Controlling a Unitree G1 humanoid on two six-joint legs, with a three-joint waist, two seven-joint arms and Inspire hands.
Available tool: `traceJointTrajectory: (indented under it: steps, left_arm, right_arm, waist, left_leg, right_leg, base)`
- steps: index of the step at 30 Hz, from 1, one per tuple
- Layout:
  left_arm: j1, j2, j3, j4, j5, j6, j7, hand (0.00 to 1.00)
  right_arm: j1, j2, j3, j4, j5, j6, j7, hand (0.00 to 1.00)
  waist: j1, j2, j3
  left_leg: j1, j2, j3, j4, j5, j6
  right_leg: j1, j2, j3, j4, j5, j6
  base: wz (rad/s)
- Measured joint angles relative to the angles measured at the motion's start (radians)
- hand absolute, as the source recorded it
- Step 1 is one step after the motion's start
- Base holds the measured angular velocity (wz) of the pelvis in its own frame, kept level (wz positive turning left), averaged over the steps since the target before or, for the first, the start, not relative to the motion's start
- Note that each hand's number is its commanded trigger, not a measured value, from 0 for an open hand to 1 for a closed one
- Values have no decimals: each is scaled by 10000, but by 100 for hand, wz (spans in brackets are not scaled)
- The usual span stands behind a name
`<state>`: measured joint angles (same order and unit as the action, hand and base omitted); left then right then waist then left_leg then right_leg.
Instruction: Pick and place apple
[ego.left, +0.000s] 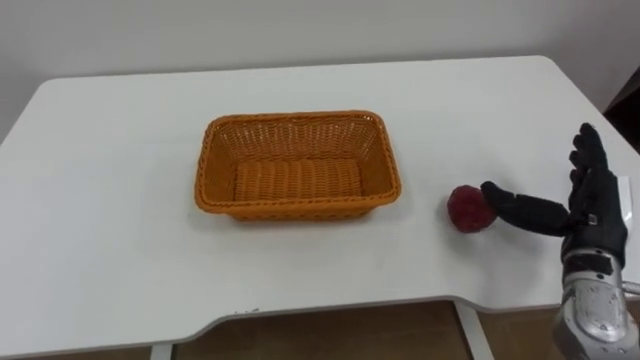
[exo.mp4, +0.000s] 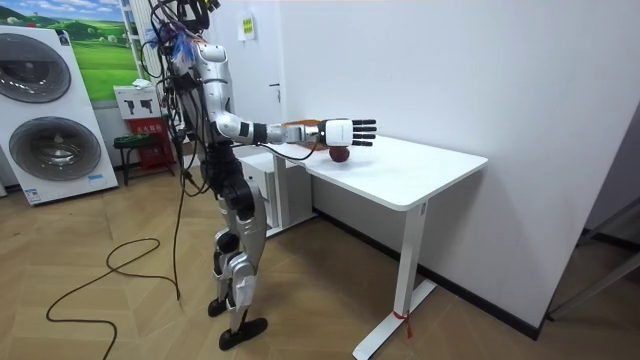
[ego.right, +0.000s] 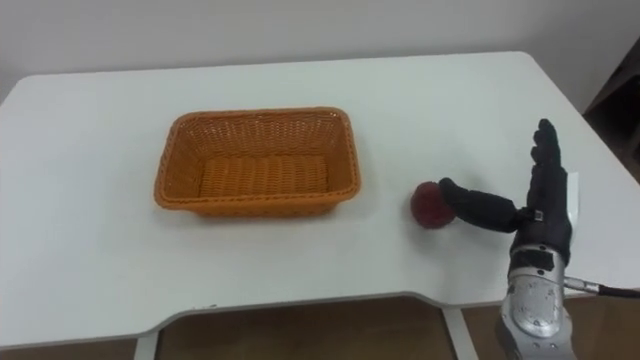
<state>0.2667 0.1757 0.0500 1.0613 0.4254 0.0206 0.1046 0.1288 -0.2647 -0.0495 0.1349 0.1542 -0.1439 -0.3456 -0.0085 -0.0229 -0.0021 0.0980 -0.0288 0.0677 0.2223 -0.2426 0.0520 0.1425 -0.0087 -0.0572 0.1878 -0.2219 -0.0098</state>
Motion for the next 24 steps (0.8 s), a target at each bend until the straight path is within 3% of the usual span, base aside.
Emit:
traceJointTrajectory:
  steps: [17, 24]
  left_arm:
    - [6, 0, -228, -23, 41, 17, -296, 0]
    - [-111, 3, -230, -29, 33, -5, -329, 0]
  right_arm:
    - [-25, -1, 93, -275, -369, 1, 801, 0]
    - [-430, -87, 288, 1144, -476, 8, 1315, 0]
  waist:
    - [144, 2, 37]
    - [211, -140, 89]
  left_leg:
    - [-13, -4, -35, 46, 0, 0]
    - [-184, 1, -154, 137, -2, 1]
  right_leg:
    - [28, -15, -98, 12, 1, 1]
    - [-151, -37, -277, 9, 8, -2]
  base:
    - [1]
    - [5]
